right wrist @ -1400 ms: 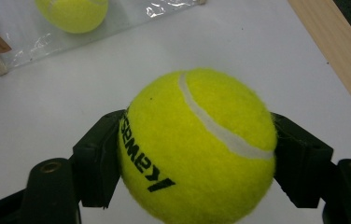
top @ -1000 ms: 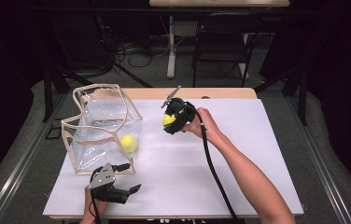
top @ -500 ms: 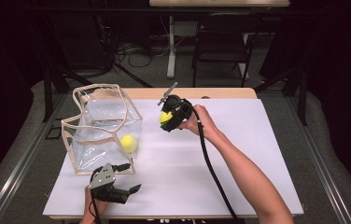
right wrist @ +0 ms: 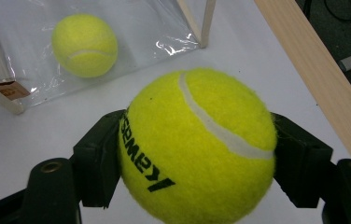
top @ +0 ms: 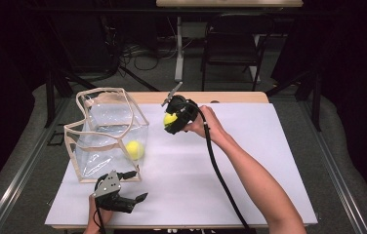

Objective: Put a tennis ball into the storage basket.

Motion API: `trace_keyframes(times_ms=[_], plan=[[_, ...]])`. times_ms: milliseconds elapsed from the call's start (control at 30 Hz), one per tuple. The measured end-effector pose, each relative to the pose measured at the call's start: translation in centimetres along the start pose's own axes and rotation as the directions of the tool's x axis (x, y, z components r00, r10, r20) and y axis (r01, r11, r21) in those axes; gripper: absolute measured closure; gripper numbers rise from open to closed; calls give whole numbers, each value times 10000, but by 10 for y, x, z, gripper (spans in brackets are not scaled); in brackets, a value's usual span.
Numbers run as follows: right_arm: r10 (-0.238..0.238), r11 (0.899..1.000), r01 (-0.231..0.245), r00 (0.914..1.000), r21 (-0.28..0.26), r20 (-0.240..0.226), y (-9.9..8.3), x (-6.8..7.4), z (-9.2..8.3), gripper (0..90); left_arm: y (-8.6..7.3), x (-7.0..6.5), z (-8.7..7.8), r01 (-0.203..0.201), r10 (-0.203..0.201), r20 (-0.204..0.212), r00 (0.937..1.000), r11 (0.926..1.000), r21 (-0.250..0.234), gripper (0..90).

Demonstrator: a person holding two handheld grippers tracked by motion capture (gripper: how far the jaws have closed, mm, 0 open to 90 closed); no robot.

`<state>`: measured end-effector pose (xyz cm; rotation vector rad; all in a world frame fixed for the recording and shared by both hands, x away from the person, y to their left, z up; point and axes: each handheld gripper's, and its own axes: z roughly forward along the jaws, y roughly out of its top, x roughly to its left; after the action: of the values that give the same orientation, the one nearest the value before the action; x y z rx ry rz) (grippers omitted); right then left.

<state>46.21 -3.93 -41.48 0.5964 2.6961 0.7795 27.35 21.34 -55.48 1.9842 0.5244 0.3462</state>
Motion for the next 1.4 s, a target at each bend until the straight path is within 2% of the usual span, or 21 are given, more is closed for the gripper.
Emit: trace_keyframes(times_ms=[833,1400], plan=[[-45,9999,45,10000,-124,10,13,-1,-3,265,0,0,0,-23,23,49,10000,10000,23,161],[-125,9993,128,9999,-345,78,29,-3,-14,266,0,0,0,-32,31,81,10000,10000,19,161]])
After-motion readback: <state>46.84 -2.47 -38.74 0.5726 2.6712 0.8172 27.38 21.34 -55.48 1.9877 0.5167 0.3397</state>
